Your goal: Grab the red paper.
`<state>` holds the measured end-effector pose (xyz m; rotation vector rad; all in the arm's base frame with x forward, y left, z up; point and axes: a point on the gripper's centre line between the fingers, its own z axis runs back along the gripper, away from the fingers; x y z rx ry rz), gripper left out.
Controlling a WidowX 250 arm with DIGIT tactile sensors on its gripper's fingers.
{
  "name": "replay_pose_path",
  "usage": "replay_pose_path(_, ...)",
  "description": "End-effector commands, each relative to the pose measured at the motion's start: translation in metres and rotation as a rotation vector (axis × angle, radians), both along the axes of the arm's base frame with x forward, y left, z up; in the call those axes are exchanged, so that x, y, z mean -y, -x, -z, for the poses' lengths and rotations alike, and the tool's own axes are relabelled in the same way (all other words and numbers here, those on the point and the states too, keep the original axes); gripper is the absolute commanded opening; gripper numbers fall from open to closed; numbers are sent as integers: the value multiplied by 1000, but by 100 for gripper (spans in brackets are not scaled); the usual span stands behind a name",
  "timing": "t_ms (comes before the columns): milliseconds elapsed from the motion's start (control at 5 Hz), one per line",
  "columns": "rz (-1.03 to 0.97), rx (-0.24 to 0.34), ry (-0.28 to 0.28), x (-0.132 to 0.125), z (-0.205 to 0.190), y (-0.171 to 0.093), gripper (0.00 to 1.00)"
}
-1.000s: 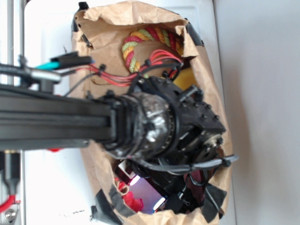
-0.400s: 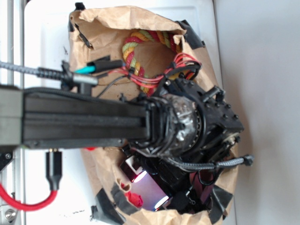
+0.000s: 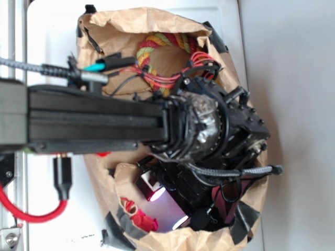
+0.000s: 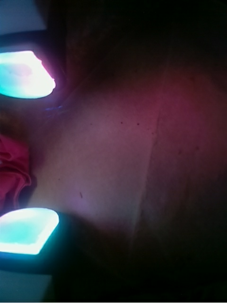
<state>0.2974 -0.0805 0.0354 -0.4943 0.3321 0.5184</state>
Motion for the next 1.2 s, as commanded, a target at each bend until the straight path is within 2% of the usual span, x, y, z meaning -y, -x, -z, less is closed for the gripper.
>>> replay_pose_path(0,-52,222,0,-15,-85,13,100)
replay_pose_path(200,-78,258,-28,-17,-90,14,100)
replay_pose_path(400,-64,221,-26,-7,-86,24,100)
replay_pose_path(800,-7,141,5,15,-77,67,100)
replay_pose_path(1000,11,126,10,22,-72,76,100)
